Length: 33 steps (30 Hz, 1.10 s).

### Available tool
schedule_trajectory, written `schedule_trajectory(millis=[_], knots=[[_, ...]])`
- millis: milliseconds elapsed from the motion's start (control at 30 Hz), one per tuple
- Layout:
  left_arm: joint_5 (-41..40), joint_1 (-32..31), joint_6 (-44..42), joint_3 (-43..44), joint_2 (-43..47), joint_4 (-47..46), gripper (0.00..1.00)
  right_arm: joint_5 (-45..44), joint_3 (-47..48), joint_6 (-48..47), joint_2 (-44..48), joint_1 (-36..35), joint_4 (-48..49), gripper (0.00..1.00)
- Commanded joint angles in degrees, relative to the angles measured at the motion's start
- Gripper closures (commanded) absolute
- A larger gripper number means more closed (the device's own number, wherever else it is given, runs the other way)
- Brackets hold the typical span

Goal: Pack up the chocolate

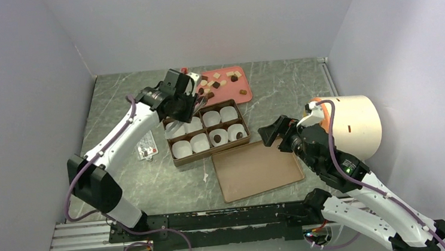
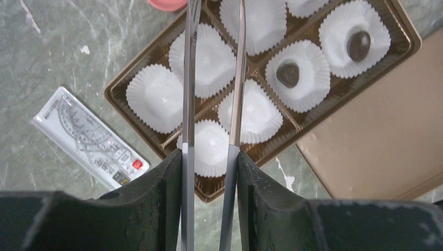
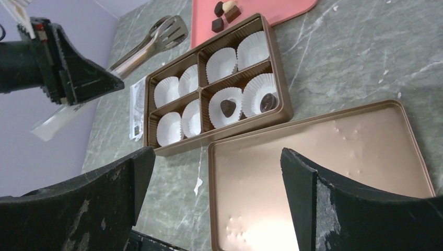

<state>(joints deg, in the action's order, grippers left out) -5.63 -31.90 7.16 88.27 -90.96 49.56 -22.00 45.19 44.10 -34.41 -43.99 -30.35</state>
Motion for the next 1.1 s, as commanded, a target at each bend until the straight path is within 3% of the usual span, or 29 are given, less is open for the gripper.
schedule_trajectory(millis=[0, 567, 1067], knots=[[0.9, -0.8, 0.8, -1.2, 5.6, 2.2, 0.77, -0.3, 1.4, -0.8, -0.1, 0.1, 1.1, 0.04], [3.3, -2.5, 2.2, -8.6, 16.5, 9.2, 0.76, 1.1, 0.3, 0.2, -0.8, 0.1, 2.3, 0.04], [5.1, -2.8, 1.7, -14.7, 16.6, 8.5, 0.74, 1.2, 0.2, 0.1, 0.0, 0.1, 2.2, 0.04]])
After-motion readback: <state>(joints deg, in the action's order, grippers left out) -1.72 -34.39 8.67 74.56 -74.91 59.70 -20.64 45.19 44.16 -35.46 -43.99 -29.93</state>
